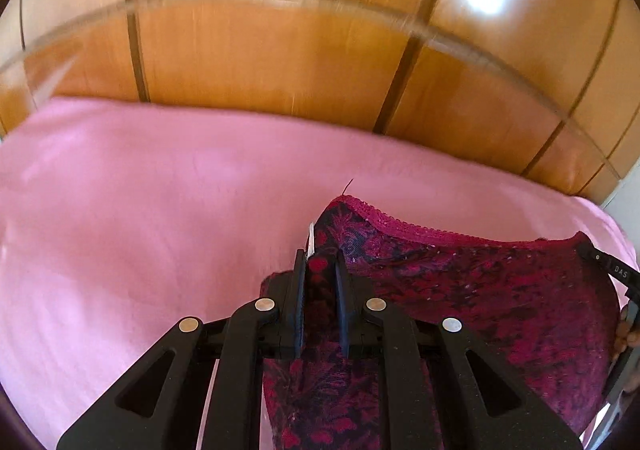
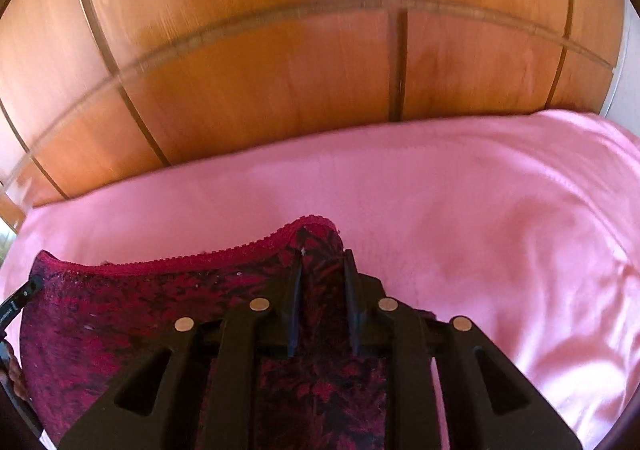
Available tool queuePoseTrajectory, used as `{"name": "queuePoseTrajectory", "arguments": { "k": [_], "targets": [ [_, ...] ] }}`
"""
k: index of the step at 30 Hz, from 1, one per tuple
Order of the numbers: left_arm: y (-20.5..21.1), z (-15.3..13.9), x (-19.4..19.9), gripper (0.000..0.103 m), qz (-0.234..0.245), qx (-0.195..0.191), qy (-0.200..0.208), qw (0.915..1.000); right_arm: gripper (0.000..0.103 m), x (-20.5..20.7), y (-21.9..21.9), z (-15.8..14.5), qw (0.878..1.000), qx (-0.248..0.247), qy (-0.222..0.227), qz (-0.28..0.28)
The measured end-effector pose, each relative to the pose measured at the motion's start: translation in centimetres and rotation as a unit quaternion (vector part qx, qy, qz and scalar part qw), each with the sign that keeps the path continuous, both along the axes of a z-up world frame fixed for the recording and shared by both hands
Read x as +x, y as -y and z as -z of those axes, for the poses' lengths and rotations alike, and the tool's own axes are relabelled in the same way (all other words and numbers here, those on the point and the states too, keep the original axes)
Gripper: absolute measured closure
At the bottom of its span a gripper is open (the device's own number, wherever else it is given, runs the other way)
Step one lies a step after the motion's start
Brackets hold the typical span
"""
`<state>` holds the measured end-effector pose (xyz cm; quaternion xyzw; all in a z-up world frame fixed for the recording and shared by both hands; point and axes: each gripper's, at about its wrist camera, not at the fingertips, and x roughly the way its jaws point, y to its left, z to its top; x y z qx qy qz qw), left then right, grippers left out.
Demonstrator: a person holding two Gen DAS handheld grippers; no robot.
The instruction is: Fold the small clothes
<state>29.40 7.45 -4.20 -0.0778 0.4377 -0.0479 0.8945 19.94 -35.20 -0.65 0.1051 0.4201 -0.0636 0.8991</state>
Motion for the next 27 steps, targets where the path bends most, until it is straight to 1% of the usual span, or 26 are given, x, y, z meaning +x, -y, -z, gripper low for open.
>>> {"name": "queuePoseTrajectory", "arguments": {
  "k": [3, 4, 5, 7, 8, 9, 10, 11, 13, 15, 17, 19, 21, 23, 24, 26, 27],
  "targets": [
    [-0.3, 0.0, -0.1, 0.084, -0.002, -0.007, -0.012, 0.9999, 0.074, 0.0, 0.3, 0.2, 1.0, 0.005, -0.002, 0.001],
    [-0.4, -0.4, -0.3, 0.082, -0.002, -0.01, -0.01, 0.9999, 0.067, -0.3, 0.3, 0.0, 1.0, 0.004, 0.002, -0.001],
    [-0.5, -1.0, -1.0, 0.071, -0.004, -0.012, -0.001, 0.9999, 0.06, -0.4, 0.4, -0.3, 1.0, 0.002, 0.006, -0.001],
    [-1.1, -1.7, -2.0, 0.052, -0.014, -0.013, 0.014, 0.9997, 0.058, -1.3, 0.4, -1.2, 1.0, -0.002, 0.027, 0.0],
    [-1.6, -1.9, -2.9, 0.048, -0.018, -0.021, 0.018, 0.9995, 0.055, -2.0, 0.3, -1.8, 0.999, -0.004, 0.037, -0.002],
    [-2.3, -2.0, -3.9, 0.048, -0.018, -0.037, 0.017, 0.999, 0.051, -3.1, 0.2, -2.4, 0.999, -0.005, 0.047, -0.005],
    [-2.9, -1.9, -5.0, 0.048, -0.018, -0.053, 0.016, 0.9983, 0.044, -4.0, 0.3, -2.8, 0.999, -0.005, 0.054, -0.007],
    [-3.6, -1.7, -6.0, 0.048, -0.017, -0.068, 0.016, 0.9974, 0.041, -5.6, 0.5, -3.1, 0.998, -0.004, 0.061, -0.007],
    [-4.7, -1.1, -8.7, 0.048, -0.002, -0.104, 0.013, 0.9945, 0.04, -8.1, 1.0, -3.1, 0.998, 0.004, 0.065, -0.014],
    [-5.5, -0.3, -11.6, 0.048, 0.015, -0.139, 0.011, 0.9901, 0.04, -10.9, 1.7, -2.5, 0.998, 0.021, 0.057, -0.024],
    [-6.0, 1.1, -15.0, 0.048, 0.037, -0.182, 0.0, 0.9827, 0.04, -13.4, 2.2, -1.6, 0.998, 0.04, 0.045, -0.035],
    [-6.3, 2.3, -18.3, 0.048, 0.047, -0.218, -0.01, 0.9749, 0.042, -16.3, 2.6, -0.2, 0.996, 0.065, 0.027, -0.047],
    [-6.2, 3.4, -20.6, 0.048, 0.056, -0.241, -0.022, 0.9687, 0.043, -18.6, 2.6, 1.0, 0.995, 0.079, 0.011, -0.053],
    [-5.8, 4.2, -22.0, 0.048, 0.06, -0.264, -0.032, 0.9621, 0.047, -20.1, 2.4, 1.9, 0.994, 0.093, 0.003, -0.057],
    [-5.6, 4.7, -22.6, 0.049, 0.061, -0.268, -0.039, 0.9608, 0.049, -20.9, 2.2, 2.3, 0.993, 0.101, -0.001, -0.06],
    [-5.4, 4.8, -22.9, 0.073, 0.061, -0.265, -0.04, 0.9614, 0.06, -21.8, 1.6, 3.1, 0.993, 0.096, -0.009, -0.069],
    [-5.4, 4.7, -22.9, 0.079, 0.058, -0.264, -0.041, 0.9618, 0.067, -21.7, 1.4, 3.2, 0.993, 0.09, -0.012, -0.072]
  ]
}}
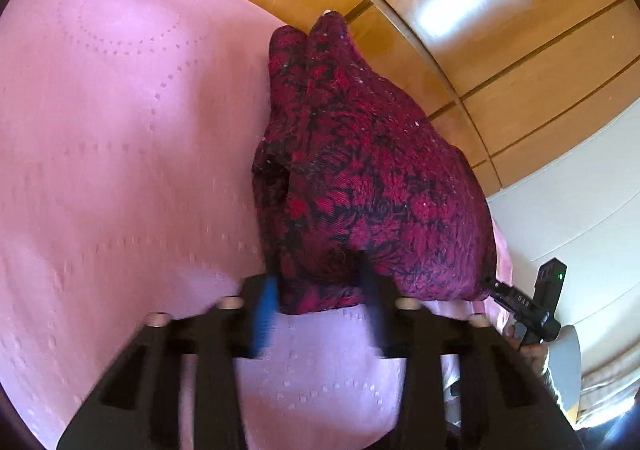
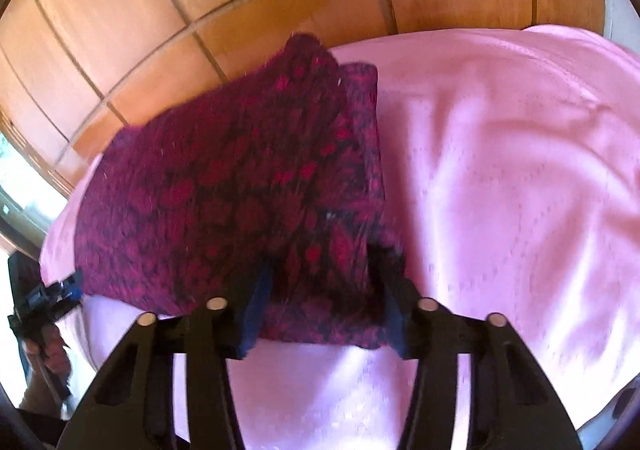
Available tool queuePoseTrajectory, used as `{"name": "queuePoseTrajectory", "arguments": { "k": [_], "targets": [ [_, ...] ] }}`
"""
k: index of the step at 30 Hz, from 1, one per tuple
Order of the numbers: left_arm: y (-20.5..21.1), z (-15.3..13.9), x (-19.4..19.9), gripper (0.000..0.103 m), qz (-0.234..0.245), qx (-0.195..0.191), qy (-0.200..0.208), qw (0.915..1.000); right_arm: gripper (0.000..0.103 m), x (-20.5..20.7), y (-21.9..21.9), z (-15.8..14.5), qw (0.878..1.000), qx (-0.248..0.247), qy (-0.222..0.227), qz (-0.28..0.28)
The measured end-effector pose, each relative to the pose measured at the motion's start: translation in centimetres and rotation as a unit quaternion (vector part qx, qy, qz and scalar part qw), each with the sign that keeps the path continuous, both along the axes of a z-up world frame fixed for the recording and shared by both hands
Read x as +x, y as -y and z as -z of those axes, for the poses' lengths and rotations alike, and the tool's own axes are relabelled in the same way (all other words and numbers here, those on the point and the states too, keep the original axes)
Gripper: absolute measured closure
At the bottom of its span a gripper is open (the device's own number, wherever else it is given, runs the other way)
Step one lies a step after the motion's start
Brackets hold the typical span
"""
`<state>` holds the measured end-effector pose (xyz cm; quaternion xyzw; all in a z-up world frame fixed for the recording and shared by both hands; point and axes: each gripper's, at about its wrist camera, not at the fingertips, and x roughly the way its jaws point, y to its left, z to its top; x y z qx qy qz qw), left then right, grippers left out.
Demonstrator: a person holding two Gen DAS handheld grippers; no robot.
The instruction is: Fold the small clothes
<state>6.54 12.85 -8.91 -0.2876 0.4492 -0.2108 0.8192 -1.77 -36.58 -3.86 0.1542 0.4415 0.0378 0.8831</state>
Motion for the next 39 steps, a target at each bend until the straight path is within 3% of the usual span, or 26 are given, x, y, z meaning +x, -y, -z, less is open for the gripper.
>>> {"name": "queuePoseTrajectory", "arguments": {
  "k": [1, 2, 5, 9, 13, 15, 18, 22, 24, 27, 28, 29, 31, 34, 36, 38, 39],
  "targets": [
    [-0.1, -0.4, 0.0, 0.091, -0.003, 0.001, 0.003, 1.0, 0.082, -0.2, -0.4, 0.2, 1.0, -0.008, -0.006, -0.004],
    [-0.1, -0.8, 0.2, 0.092, -0.001, 0.005, 0.006, 1.0, 0.089, -0.3, -0.5, -0.1, 1.0, -0.009, -0.007, -0.006],
    [-0.2, -2.3, -1.0, 0.094, 0.011, 0.026, 0.028, 0.9992, 0.091, -0.7, -0.6, -2.2, 1.0, -0.002, 0.012, -0.014],
    [-0.5, -3.3, -3.0, 0.094, 0.014, 0.02, 0.036, 0.9991, 0.092, -2.3, 0.0, -4.1, 0.999, 0.019, 0.025, -0.034],
    [-1.1, -3.2, -5.8, 0.094, 0.017, 0.015, 0.023, 0.9995, 0.092, -4.6, 0.1, -4.4, 0.998, 0.024, 0.01, -0.049],
    [-0.8, -2.9, -7.4, 0.094, 0.023, 0.032, 0.012, 0.9992, 0.092, -5.7, -0.1, -3.5, 0.999, 0.017, -0.007, -0.051],
    [-0.5, -2.8, -7.2, 0.092, 0.019, 0.048, 0.001, 0.9987, 0.088, -6.5, -0.4, -2.7, 0.998, 0.012, -0.026, -0.049],
    [-1.9, -5.8, -6.1, 0.088, -0.029, 0.058, 0.054, 0.9965, 0.064, -5.9, 0.1, -5.1, 1.0, 0.0, 0.013, -0.019],
    [-1.8, -7.4, -5.4, 0.079, -0.033, 0.071, 0.086, 0.9932, 0.06, -5.2, -0.5, -6.7, 0.999, -0.015, 0.045, -0.019],
    [-0.2, -8.5, -4.4, 0.079, -0.004, 0.078, 0.108, 0.9911, 0.051, -3.2, -3.4, -7.8, 0.996, -0.023, 0.072, -0.055],
    [1.4, -8.8, -3.6, 0.072, 0.018, 0.087, 0.114, 0.9895, 0.046, -2.6, -4.5, -7.5, 0.995, -0.029, 0.074, -0.063],
    [2.4, -8.7, -3.3, 0.049, 0.028, 0.099, 0.119, 0.9876, 0.044, -1.8, -5.8, -7.3, 0.993, -0.039, 0.075, -0.077],
    [4.3, -8.4, -2.5, 0.029, 0.037, 0.13, 0.129, 0.9824, 0.043, 0.8, -8.9, -6.0, 0.989, -0.083, 0.064, -0.101],
    [6.7, -7.2, -0.7, 0.029, 0.065, 0.164, 0.12, 0.977, 0.043, 3.3, -11.2, -3.8, 0.985, -0.131, 0.038, -0.104],
    [8.0, -6.1, 0.0, 0.036, 0.074, 0.204, 0.124, 0.9684, 0.058, 4.5, -11.7, -2.2, 0.985, -0.138, 0.028, -0.102],
    [9.1, -5.5, 0.2, 0.085, 0.089, 0.235, 0.123, 0.96, 0.078, 5.0, -11.8, -1.2, 0.986, -0.132, 0.03, -0.099],
    [9.7, -5.1, 0.8, 0.097, 0.088, 0.266, 0.123, 0.9521, 0.084, 5.1, -11.8, -1.2, 0.986, -0.13, 0.033, -0.1]
  ]
}}
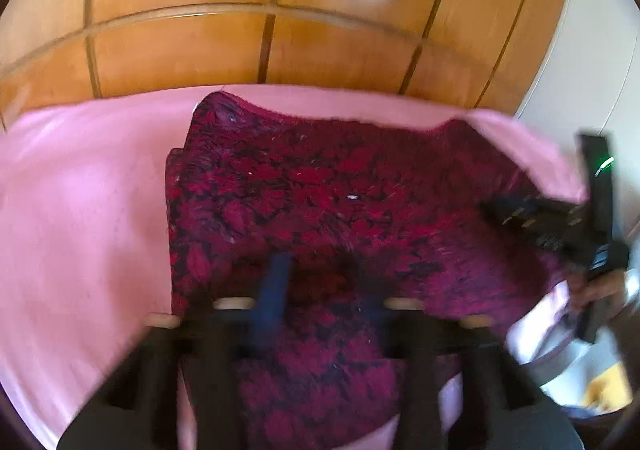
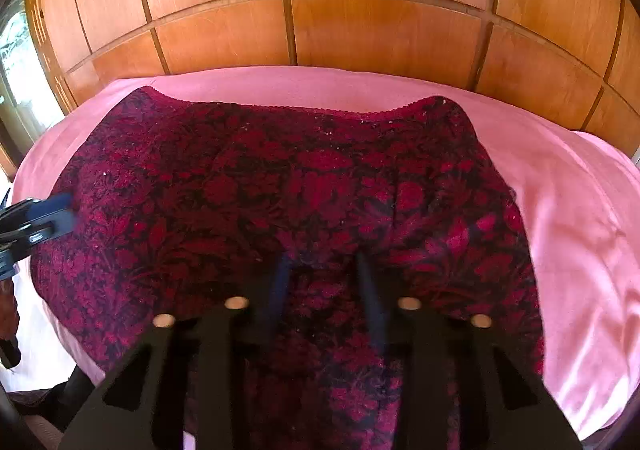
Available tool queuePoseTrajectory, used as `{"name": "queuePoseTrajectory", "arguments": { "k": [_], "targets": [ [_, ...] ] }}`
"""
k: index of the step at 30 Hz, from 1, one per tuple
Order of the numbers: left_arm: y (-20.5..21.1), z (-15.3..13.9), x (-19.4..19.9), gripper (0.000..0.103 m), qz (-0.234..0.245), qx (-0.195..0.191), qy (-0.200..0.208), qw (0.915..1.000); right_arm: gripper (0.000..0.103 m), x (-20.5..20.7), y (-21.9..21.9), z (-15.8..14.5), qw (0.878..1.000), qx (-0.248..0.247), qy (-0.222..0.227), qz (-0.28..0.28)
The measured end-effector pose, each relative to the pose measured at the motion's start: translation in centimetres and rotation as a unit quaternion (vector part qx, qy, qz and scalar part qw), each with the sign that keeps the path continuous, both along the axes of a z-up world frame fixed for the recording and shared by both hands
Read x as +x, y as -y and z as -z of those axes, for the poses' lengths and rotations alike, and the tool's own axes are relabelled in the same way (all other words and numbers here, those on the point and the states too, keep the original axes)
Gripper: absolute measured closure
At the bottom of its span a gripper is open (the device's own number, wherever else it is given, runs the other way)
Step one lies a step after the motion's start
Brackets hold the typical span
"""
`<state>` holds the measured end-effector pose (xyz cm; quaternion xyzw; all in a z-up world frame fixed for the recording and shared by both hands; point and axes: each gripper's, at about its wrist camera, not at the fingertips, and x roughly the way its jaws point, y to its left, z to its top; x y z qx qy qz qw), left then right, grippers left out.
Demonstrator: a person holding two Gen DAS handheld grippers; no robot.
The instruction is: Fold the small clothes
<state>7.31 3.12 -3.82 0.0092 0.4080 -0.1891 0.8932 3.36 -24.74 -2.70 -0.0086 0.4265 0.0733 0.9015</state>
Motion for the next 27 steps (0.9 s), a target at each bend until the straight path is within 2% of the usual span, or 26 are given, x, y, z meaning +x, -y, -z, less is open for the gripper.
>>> {"name": "queuePoseTrajectory", "arguments": {
  "k": [1, 2, 6, 8, 11, 13, 16, 18, 19, 21, 22, 23, 24, 26, 27],
  "targets": [
    [0.2, 0.0, 0.0, 0.103, 0.002, 0.007, 0.002, 1.0, 0.097, 0.2, 0.0, 0.0, 1.0, 0.0, 0.001, 0.0],
    [0.2, -0.2, 0.4, 0.103, 0.001, 0.007, 0.004, 1.0, 0.099, 0.6, 0.0, -0.2, 1.0, 0.001, 0.002, -0.001],
    [-0.3, -0.7, 2.0, 0.103, -0.015, 0.011, 0.012, 0.9998, 0.101, 1.4, 0.6, -2.2, 1.0, 0.014, 0.024, 0.003],
    [-1.1, 0.4, 3.3, 0.103, -0.033, -0.003, -0.008, 0.9994, 0.101, 1.5, 1.3, -2.8, 0.999, 0.022, 0.034, 0.012],
    [-2.1, 1.4, 4.1, 0.103, -0.056, -0.054, -0.041, 0.9961, 0.101, 3.0, 1.9, -0.4, 0.999, 0.043, 0.005, 0.028],
    [-2.2, 1.3, 3.8, 0.103, -0.062, -0.06, -0.042, 0.9954, 0.101, 2.8, 1.9, 0.6, 0.999, 0.043, 0.01, 0.03],
    [-2.4, 0.8, 2.7, 0.103, -0.068, -0.064, -0.034, 0.9951, 0.1, 2.5, 2.2, 0.7, 0.998, 0.052, 0.017, 0.031],
    [-2.4, -0.1, 1.7, 0.103, -0.068, -0.063, -0.017, 0.9956, 0.095, 2.5, 2.3, 0.3, 0.998, 0.056, 0.018, 0.028],
    [-2.4, -1.0, 1.3, 0.103, -0.07, -0.058, -0.004, 0.9958, 0.089, 2.3, 2.3, 0.1, 0.998, 0.054, 0.019, 0.027],
    [-2.8, -2.0, 1.0, 0.103, -0.081, -0.054, 0.014, 0.9952, 0.072, 1.8, 2.1, -0.9, 0.998, 0.054, 0.024, 0.023],
    [-3.0, -2.4, 1.1, 0.103, -0.086, -0.053, 0.018, 0.9947, 0.057, 1.8, 2.0, -1.5, 0.998, 0.058, 0.031, 0.022],
    [-3.2, -2.7, 1.3, 0.103, -0.094, -0.052, 0.022, 0.994, 0.049, 1.9, 1.9, -2.3, 0.997, 0.062, 0.042, 0.021],
    [-3.4, -2.9, 1.5, 0.102, -0.101, -0.05, 0.023, 0.9934, 0.048, 2.0, 1.3, -3.2, 0.996, 0.063, 0.056, 0.016],
    [-3.7, -3.0, 2.2, 0.079, -0.122, -0.04, 0.022, 0.9915, 0.048, 2.7, -0.3, -4.2, 0.996, 0.065, 0.067, -0.001],
    [-3.9, -3.1, 2.5, 0.077, -0.138, -0.031, 0.022, 0.9897, 0.047, 3.1, -0.9, -4.5, 0.996, 0.065, 0.067, -0.007]
  ]
}}
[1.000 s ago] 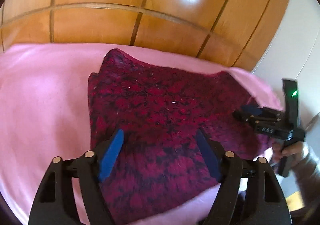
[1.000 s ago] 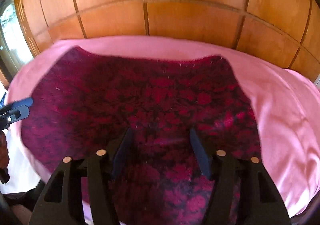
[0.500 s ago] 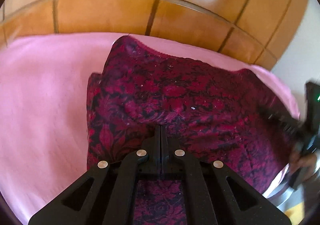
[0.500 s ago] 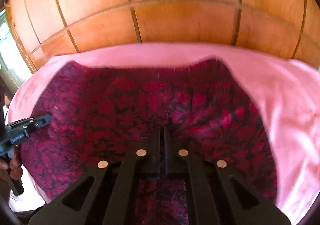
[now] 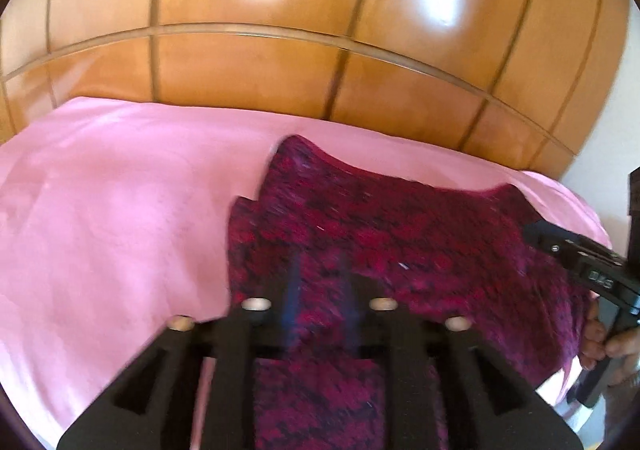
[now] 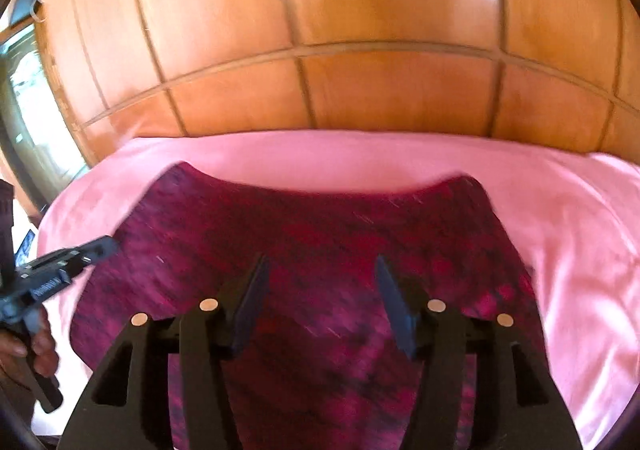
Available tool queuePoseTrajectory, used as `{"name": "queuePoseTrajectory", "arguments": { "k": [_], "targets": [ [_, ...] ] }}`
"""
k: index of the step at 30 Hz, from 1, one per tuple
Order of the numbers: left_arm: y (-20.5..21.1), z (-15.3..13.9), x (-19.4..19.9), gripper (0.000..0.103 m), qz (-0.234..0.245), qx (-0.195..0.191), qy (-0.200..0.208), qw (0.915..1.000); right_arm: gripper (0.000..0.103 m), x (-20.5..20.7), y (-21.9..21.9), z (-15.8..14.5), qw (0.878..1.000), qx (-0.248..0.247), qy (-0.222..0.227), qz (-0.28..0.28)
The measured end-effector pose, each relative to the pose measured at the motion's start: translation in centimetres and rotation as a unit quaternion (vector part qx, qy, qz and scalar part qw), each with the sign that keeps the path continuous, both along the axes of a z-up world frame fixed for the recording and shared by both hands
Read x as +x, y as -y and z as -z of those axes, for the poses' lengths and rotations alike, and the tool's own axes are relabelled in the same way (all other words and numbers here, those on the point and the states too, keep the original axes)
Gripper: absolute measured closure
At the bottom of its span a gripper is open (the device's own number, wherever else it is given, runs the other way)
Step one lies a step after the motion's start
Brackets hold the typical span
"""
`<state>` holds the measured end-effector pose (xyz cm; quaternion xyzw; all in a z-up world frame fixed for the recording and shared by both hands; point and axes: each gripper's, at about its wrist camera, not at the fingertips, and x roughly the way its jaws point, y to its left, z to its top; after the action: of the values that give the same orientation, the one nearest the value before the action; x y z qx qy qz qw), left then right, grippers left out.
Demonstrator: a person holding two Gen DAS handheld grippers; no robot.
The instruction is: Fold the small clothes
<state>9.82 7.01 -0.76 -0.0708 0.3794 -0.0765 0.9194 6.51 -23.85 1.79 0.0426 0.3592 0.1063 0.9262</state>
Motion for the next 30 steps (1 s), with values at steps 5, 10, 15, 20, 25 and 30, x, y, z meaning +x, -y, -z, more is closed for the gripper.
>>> {"name": "queuePoseTrajectory", "arguments": {
  "k": [5, 10, 15, 20, 25, 30],
  "targets": [
    [-1.0, -0.5, 1.1, 0.076, -0.044, 0.014, -0.004, 0.9989, 0.043, 3.9, -3.7, 0.6, 0.999, -0.019, -0.021, -0.026],
    [-1.2, -1.3, 1.6, 0.076, -0.049, 0.039, 0.014, 0.998, 0.042, 6.3, -5.3, 2.0, 0.998, -0.029, -0.045, -0.033],
    [-1.1, -1.1, 2.3, 0.076, -0.041, 0.045, 0.014, 0.998, 0.042, 7.0, -5.3, 3.3, 0.997, -0.031, -0.061, -0.031],
    [-1.3, -0.5, 3.2, 0.076, -0.039, 0.039, 0.004, 0.9985, 0.039, 7.4, -5.2, 4.1, 0.997, -0.027, -0.066, -0.029],
    [-1.4, 0.1, 3.9, 0.076, -0.035, 0.04, -0.009, 0.9985, 0.037, 8.2, -5.0, 4.7, 0.997, -0.023, -0.072, -0.028],
    [-1.6, 0.6, 4.5, 0.076, -0.032, 0.037, -0.019, 0.9986, 0.036, 8.7, -5.1, 5.0, 0.997, -0.021, -0.072, -0.029]
  ]
}}
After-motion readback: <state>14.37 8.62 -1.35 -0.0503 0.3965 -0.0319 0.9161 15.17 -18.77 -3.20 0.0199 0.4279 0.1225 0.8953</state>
